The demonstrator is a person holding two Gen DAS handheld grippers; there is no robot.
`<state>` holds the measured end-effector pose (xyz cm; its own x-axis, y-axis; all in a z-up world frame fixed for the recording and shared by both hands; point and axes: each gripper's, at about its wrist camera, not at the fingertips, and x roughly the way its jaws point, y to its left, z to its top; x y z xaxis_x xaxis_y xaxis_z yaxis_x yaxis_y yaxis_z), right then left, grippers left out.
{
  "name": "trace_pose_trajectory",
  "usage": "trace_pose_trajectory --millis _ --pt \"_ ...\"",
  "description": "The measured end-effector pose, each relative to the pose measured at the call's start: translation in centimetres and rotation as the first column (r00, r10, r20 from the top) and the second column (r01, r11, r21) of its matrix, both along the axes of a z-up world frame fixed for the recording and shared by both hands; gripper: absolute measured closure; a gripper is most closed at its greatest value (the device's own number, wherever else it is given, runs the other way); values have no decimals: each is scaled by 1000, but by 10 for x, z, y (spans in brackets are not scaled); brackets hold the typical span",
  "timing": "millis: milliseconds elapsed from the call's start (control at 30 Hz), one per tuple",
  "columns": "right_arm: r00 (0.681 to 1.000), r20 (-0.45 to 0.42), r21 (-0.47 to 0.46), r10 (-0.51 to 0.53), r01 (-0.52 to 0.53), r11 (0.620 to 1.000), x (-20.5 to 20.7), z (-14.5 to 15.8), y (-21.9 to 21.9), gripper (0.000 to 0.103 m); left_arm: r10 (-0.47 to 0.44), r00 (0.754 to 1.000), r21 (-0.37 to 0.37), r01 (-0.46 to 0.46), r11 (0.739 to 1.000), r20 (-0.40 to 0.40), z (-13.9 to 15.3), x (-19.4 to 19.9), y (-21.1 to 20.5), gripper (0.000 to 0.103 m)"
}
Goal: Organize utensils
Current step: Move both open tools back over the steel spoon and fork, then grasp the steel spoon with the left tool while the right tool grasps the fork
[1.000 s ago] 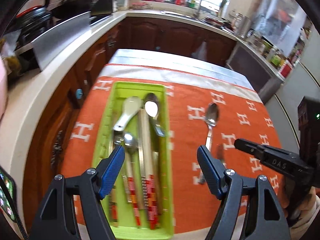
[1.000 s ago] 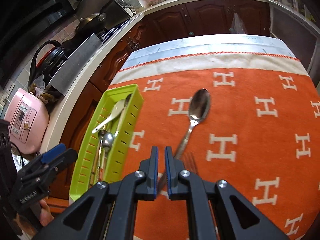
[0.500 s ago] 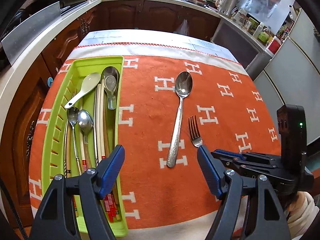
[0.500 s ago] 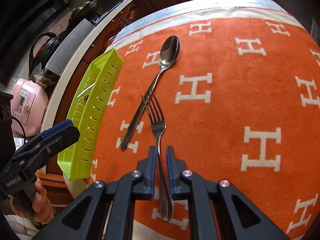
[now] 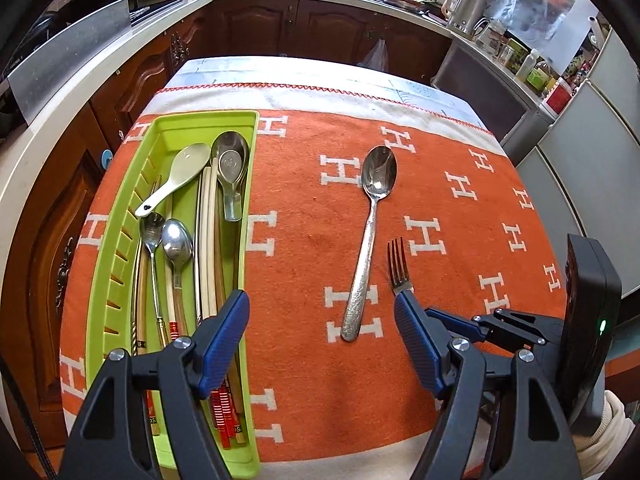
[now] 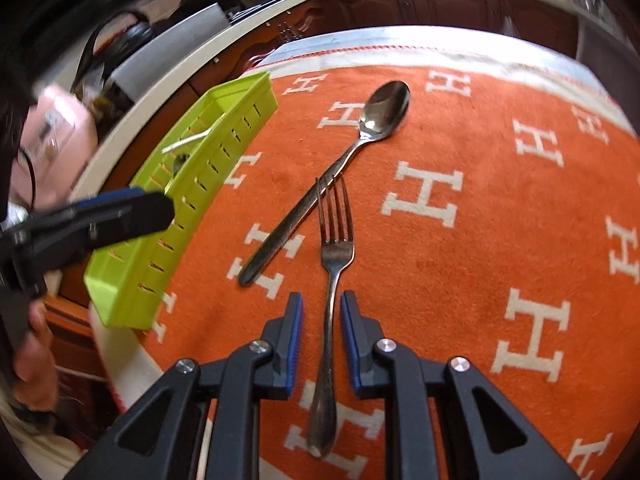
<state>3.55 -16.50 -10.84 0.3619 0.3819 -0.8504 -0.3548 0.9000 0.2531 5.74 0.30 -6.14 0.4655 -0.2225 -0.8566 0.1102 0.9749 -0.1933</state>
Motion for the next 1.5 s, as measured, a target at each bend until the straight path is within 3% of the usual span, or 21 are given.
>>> trace_pose_trajectory --millis 267,467,633,833,1033,1300,1500 --pt "997 74 -157 -14 25 987 -5 3 17 99 4 1000 -6 -4 1000 0 0 0 1 30" --pt "995 48 -89 -84 88 992 0 5 0 99 -20 1000 -4 20 1000 9 3 -1 -4 30" --pt "987 61 -29 -151 153 988 4 15 -21 99 -81 996 -76 78 994 -33 5 11 -18 31" --pt "976 80 16 -204 203 979 13 24 -42 99 -121 985 -98 110 989 -120 -7 54 -39 56" --pt "965 80 59 -251 247 967 21 25 -62 99 -79 972 -153 46 987 -220 -31 105 -50 60" --pt "958 73 110 -278 270 957 28 23 -79 99 -11 969 -122 -20 992 -247 -51 158 -64 61" --pt "955 65 135 -289 278 951 30 22 -88 99 -25 974 -54 13 998 -226 -60 176 -82 61"
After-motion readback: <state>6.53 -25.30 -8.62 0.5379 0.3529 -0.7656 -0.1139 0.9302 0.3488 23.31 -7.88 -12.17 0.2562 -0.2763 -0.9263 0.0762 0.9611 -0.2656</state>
